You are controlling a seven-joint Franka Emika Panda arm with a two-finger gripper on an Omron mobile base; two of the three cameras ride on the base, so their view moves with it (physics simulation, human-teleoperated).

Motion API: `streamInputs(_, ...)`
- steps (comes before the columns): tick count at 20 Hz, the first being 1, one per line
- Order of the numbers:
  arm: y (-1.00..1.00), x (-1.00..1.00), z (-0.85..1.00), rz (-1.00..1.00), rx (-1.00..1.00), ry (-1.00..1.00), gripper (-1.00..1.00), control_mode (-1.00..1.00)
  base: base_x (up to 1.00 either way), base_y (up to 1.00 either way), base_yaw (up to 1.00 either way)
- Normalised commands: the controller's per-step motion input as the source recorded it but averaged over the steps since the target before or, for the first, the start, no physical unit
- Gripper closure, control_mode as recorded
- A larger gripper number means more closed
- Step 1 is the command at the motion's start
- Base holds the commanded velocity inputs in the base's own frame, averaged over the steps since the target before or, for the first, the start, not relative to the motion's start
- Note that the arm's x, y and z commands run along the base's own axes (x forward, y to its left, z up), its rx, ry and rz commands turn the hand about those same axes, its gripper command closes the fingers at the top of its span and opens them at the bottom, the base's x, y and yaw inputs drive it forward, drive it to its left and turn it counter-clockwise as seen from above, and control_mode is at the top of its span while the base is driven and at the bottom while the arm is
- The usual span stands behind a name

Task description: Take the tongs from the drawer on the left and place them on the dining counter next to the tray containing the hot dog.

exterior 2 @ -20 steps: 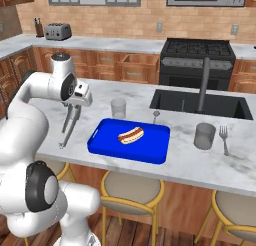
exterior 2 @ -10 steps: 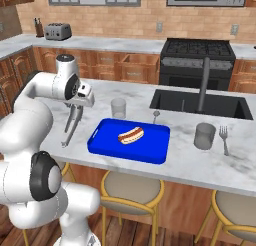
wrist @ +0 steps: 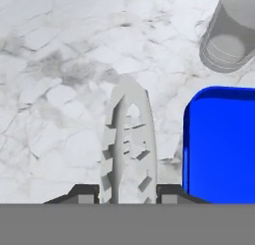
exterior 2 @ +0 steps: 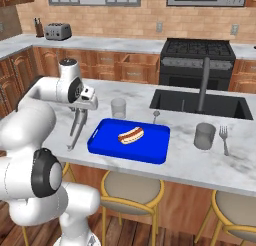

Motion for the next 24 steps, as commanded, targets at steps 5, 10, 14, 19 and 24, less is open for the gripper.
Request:
streamInputs(5, -0.14, 0.13, -0.06, 0.0, 0.0, 0.0, 1.0, -1.0, 0.0, 0.0, 0.0)
streamInputs(10, -0.03, 0.24, -0.07, 0.0, 0.0, 0.0, 1.0, -1.0, 0.0, 0.0, 0.0)
streamInputs(14, 0.0, 0.14, -0.11, 0.0, 0.0, 0.01, 1.0, -1.0, 0.0, 0.0, 0.0)
streamInputs(19, 0.0, 0.0, -0.29, 0.0, 0.0, 0.01, 1.0, -1.0, 0.0, 0.0, 0.0)
streamInputs(24, 0.0, 0.01, -0.26, 0.0, 0.0, 0.0, 1.0, -1.0, 0.0, 0.0, 0.0)
